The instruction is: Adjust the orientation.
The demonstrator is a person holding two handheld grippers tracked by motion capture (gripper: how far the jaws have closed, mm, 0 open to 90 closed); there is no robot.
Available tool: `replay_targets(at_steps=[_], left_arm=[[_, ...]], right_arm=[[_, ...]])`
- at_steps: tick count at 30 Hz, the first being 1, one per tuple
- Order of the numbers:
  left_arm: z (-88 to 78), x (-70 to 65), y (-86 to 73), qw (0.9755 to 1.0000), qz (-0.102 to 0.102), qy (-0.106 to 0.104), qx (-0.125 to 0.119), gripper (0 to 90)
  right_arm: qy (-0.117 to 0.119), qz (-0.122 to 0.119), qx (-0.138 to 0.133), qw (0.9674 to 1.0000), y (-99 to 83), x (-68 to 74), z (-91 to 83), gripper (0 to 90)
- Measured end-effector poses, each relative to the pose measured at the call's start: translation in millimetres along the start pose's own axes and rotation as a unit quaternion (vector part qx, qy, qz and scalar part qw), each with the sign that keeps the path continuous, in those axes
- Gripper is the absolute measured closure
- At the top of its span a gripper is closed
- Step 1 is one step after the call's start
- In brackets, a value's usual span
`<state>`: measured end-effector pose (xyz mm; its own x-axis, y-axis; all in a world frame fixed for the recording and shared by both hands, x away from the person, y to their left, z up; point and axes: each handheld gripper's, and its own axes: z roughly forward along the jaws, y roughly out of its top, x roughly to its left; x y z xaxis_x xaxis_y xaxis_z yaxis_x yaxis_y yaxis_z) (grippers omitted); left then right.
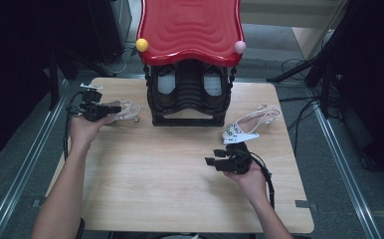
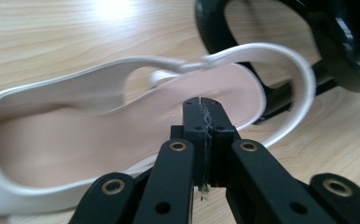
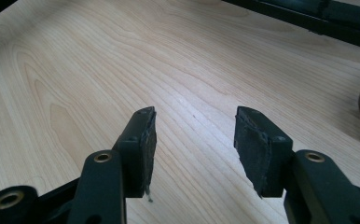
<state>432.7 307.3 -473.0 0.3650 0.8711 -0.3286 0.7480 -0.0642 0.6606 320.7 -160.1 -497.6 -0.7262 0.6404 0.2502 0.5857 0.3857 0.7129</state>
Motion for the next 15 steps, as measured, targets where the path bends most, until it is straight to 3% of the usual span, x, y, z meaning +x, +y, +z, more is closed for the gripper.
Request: replay_targets(at_steps=[3,6,15], left_arm=[[3.5,-3.3,-0.2,0.9999,0.010,-0.003,0.008,89.9],[8.1,-1.5,-5.0,0.9997,0.005,0.000,0.023,89.9],[4.0,6.8,-16.7,0.9994,-0.015,0.001,0.033,89.9]], right_arm=[[-0.001,0.002,-0.001,1.0000,-0.6,-0.7,-1.8,49.7],[0.000,0.001,-0.004,1.0000,0.0,-0.9,-1.8,49.7],[0.007,-0.008,-0.003,0.9999,5.0,0.1,3.0,49.7]])
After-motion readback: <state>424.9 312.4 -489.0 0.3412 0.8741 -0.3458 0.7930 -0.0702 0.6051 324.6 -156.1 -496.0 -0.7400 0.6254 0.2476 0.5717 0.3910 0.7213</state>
